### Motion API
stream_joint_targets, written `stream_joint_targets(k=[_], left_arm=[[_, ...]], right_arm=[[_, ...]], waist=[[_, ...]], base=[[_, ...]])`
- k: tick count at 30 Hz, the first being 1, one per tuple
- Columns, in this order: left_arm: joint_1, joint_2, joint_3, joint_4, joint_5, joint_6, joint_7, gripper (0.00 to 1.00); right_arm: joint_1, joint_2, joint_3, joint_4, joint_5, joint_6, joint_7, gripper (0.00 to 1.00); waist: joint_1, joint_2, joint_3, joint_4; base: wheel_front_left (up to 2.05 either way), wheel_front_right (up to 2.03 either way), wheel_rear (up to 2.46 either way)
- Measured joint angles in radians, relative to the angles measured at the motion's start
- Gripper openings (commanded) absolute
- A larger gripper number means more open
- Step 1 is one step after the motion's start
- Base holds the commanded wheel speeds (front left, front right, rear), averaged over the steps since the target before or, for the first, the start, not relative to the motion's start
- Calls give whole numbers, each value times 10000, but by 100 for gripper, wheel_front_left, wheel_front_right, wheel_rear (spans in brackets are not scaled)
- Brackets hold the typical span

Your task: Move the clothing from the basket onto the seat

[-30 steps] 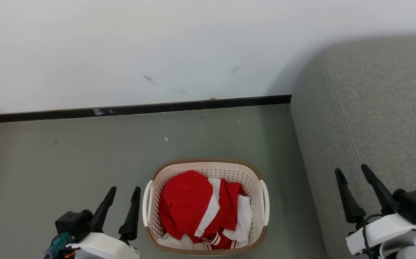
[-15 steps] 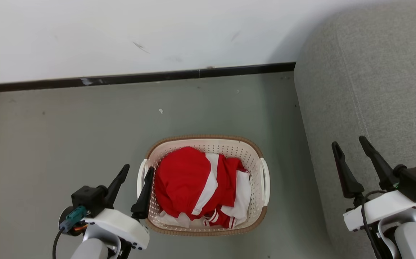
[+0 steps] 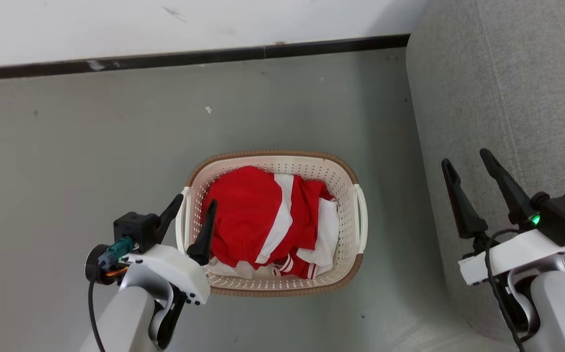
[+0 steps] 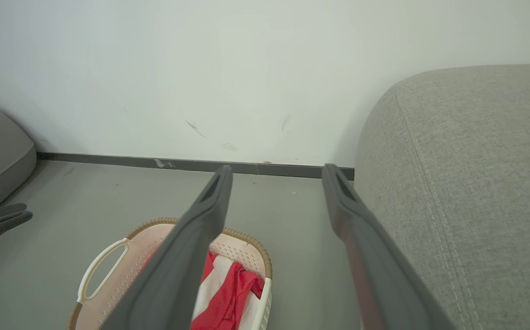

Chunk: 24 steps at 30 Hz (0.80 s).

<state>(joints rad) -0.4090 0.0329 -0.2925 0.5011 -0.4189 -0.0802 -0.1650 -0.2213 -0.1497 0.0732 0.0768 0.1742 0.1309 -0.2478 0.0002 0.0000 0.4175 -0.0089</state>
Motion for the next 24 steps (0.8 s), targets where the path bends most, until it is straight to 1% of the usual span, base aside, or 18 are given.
stream_joint_targets(k=[4,12,24], left_arm=[[-431,-8,-186,136,0,163,188,100],[-984,-13,-491,397,-6,337,422,100],[-1643,-15,-792,727,-25,512,685,100]], right_arm=[[-360,-23,77,-31,4,0,0,100],[-873,-48,245,-73,12,0,0,100],[-1638,-42,485,-174,15,0,0,100]], waist=[[0,0,445,-42],[0,0,1135,-116],[0,0,2012,-276]], base=[[0,0,0],[0,0,0],[0,0,0]])
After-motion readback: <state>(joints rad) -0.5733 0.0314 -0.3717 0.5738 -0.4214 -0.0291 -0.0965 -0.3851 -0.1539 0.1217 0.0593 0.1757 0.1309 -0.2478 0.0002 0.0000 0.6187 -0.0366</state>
